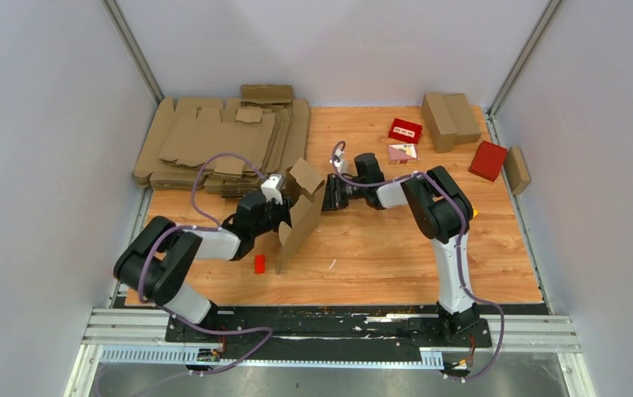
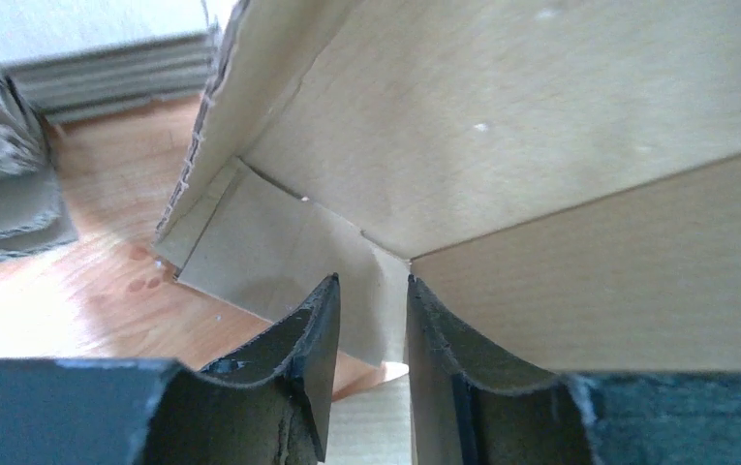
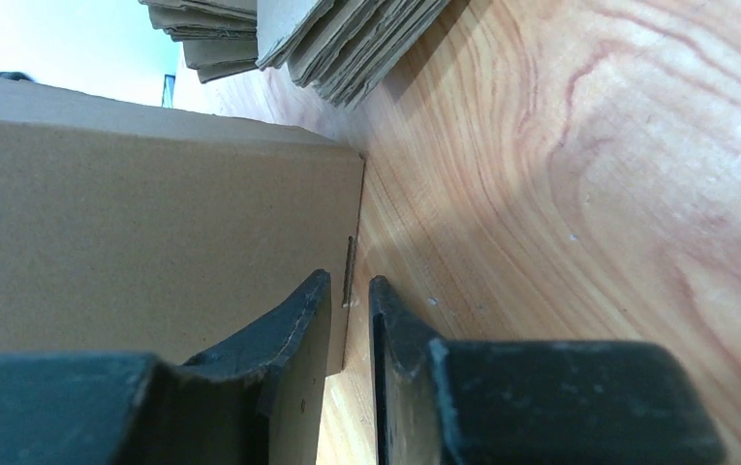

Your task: Fold the paper box

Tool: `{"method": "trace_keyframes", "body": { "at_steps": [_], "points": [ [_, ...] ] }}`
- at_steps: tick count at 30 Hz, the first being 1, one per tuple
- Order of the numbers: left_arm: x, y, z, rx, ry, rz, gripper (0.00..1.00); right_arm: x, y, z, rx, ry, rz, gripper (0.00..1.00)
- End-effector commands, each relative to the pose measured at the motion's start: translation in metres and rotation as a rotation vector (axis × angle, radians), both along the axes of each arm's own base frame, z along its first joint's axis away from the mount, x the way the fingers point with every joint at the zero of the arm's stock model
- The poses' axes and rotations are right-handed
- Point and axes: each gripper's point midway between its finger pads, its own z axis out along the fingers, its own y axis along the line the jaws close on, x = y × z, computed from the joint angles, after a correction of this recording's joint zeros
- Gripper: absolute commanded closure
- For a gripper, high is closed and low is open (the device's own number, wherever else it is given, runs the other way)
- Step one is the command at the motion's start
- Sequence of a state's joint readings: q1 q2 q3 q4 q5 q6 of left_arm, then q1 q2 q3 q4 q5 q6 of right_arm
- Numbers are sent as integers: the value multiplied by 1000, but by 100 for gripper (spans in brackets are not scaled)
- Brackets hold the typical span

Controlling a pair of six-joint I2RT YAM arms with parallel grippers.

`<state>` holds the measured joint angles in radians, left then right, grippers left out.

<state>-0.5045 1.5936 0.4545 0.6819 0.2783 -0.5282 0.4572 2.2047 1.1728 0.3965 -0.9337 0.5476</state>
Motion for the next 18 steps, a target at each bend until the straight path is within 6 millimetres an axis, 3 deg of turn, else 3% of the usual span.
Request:
{"method": "trace_keyframes", "body": {
  "at_steps": [1, 8, 12, 18],
  "points": [
    [0, 12, 29, 75, -86, 4, 59, 15, 3, 14, -27, -98, -22, 77],
    [-4, 37, 35, 150, -84, 85, 56, 26, 5, 15, -49, -117, -34, 76],
    [4, 53, 30, 141, -59, 142, 62, 28, 6, 14, -56, -122, -35, 76],
    [11, 54, 27, 85, -59, 145, 73, 29, 15, 10, -66, -117, -22, 76]
  ]
}}
